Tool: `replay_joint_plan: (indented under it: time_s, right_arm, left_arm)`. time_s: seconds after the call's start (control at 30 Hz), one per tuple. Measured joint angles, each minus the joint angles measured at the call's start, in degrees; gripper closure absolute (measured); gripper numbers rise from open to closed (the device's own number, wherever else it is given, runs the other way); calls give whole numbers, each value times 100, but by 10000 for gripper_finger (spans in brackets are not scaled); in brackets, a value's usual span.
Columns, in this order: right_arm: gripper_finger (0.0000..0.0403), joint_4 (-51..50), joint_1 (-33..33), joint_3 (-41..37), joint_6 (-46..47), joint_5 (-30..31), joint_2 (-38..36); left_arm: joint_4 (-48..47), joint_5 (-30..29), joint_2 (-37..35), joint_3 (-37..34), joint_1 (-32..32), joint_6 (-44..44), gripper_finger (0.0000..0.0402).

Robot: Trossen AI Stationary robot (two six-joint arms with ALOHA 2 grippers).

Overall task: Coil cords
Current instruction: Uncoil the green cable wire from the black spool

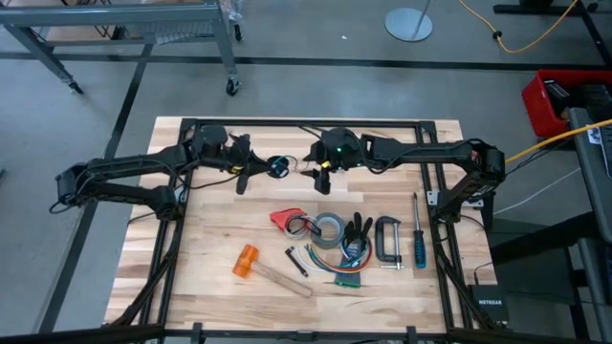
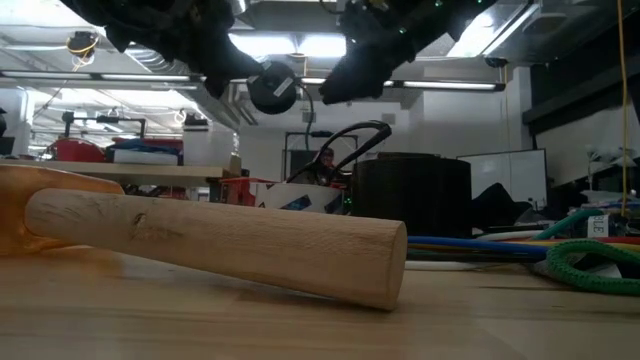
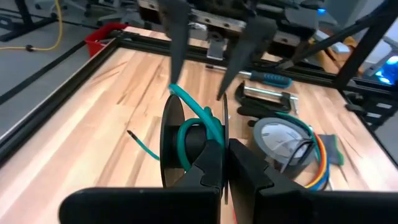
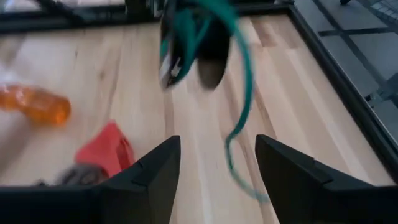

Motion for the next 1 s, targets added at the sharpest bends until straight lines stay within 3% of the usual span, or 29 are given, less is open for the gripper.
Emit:
replay_joint_plan:
  time_s: [0.13, 0.33, 0.67, 1.0]
  right_arm:
    - [189, 189, 0, 0, 266, -25, 0]
    - [189, 372, 3, 0, 557, -946, 101]
    - [189, 895, 51, 2, 703, -1054, 644]
    - [195, 1142, 37, 2, 710, -1054, 669]
  left_arm:
    - [40, 3, 0, 0, -147, 0, 400]
    - [325, 6, 0, 0, -295, 17, 400]
    - [340, 3, 0, 4, -390, 7, 400]
    - [318, 3, 4, 4, -392, 19, 400]
